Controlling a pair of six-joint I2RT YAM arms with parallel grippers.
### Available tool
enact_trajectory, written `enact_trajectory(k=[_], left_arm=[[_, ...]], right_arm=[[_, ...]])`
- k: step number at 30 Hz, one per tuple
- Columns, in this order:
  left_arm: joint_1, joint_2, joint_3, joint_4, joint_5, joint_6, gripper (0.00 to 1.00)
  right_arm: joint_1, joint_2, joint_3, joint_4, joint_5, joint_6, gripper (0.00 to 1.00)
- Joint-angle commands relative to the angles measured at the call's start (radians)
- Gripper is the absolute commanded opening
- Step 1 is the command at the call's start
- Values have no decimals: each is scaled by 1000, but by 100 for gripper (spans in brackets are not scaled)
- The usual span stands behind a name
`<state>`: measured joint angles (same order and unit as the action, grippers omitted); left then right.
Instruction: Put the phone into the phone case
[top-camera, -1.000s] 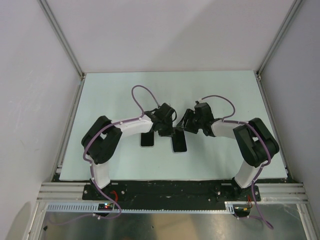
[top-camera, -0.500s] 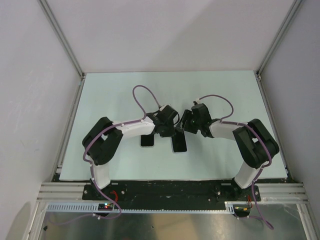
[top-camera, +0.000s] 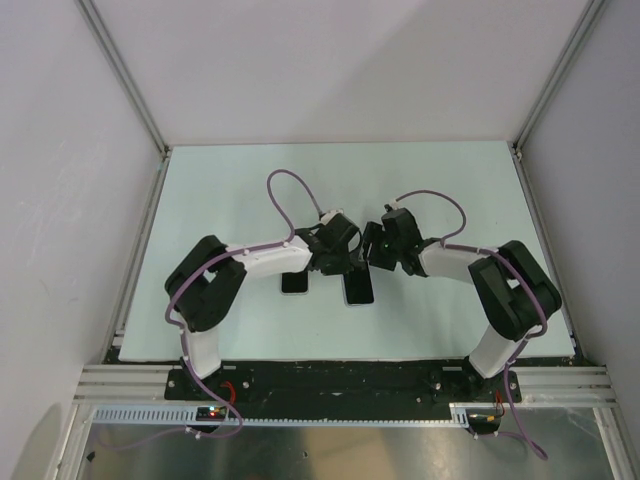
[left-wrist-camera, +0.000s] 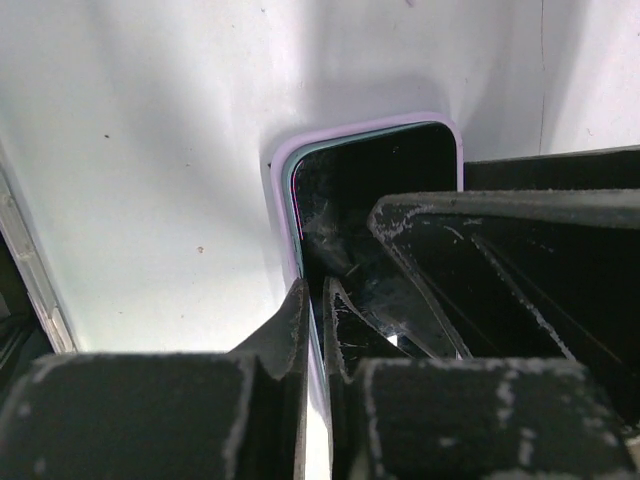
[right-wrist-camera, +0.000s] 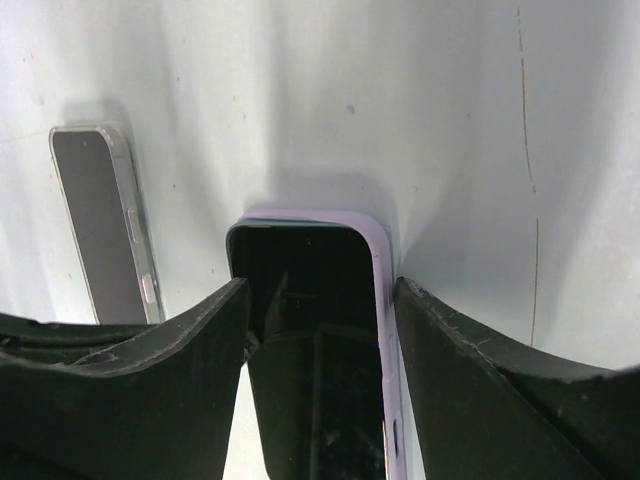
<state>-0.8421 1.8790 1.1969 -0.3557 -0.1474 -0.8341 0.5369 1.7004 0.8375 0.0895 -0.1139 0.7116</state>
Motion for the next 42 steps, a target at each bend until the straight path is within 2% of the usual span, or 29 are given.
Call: enact_trajectory(k=[1, 7, 12, 15, 17, 24, 28, 42], left_arm=[[-10, 45, -41, 92, 44, 40, 12], [1, -34, 12, 70, 66, 98, 32], [1, -105, -8, 65, 66, 102, 48], [2, -160, -56, 66, 54, 85, 53], [3, -196, -99, 66, 47, 66, 52], [-44, -254, -212, 82, 73, -12, 33], [-82, -251, -253, 146, 108, -69, 25], [-119, -226, -257, 195, 129, -122, 19]], right_arm=[[-24, -50, -8, -29, -53, -27, 65], [-55, -82, -8, -29, -92, -39, 66], [-64, -105, -9, -54, -102, -50, 67], [-64, -125, -19, -71, -105, -54, 66], [-64, -146, -37, -75, -107, -56, 66], [-61, -256, -166, -66, -103, -45, 66], [-60, -316, -231, -58, -100, -31, 65], [-31, -340, -293, -37, -98, -13, 64]])
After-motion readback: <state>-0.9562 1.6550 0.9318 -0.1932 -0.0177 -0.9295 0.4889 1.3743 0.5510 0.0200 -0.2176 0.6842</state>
